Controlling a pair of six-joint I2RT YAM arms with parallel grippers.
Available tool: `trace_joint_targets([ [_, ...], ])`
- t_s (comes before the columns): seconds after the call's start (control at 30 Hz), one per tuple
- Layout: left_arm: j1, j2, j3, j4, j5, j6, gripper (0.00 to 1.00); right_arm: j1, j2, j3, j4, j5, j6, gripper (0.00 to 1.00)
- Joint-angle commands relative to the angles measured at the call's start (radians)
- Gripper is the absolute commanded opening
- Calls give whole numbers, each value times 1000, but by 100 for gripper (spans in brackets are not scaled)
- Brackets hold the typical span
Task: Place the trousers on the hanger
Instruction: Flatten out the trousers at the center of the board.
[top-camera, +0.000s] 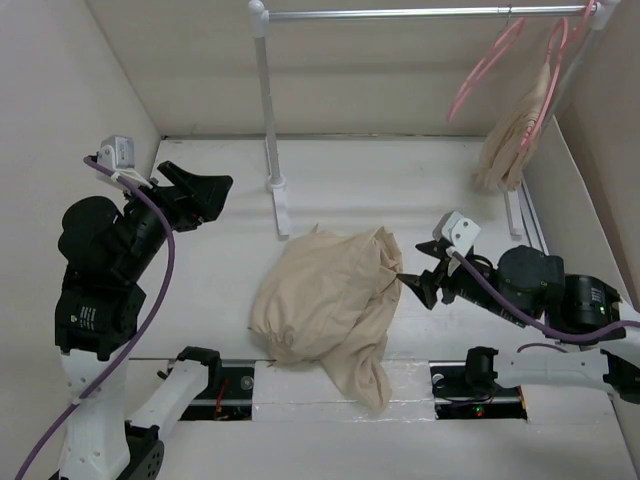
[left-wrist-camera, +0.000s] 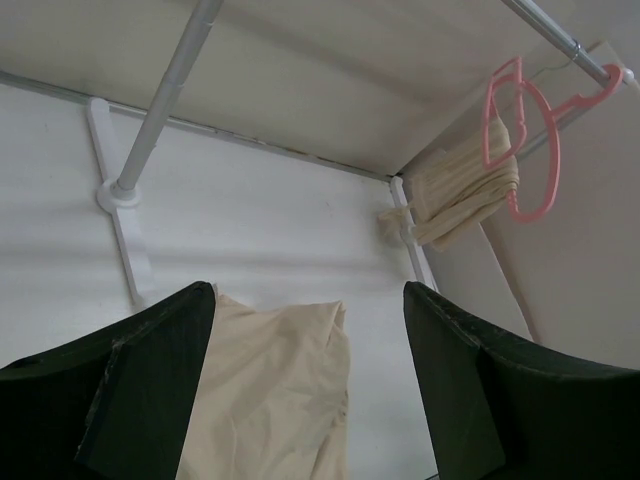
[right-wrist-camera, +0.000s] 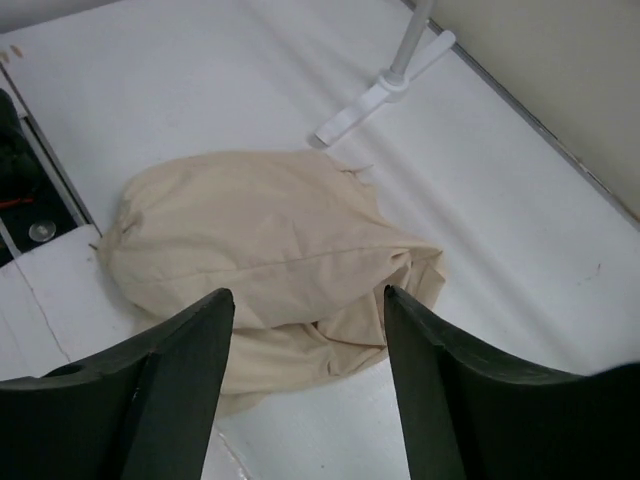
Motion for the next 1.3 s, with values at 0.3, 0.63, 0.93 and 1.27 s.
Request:
trace_joint_targets([
  [0.3,-3,23,77,-18,-85,-6,71,-1,315,-87,227,-364,-163,50],
  [0.63,-3,92,136,-104,-221,-48,69,-1,769,-44,389,-502,-253,72],
  [0.93,-3,-69,-232,-70,-303,-146,70,55,1088,80,409,-489,-273,57],
  [1.27,-3,-38,-280,-46,-306,-118,70,55,743,238,345,-323,-256,0],
])
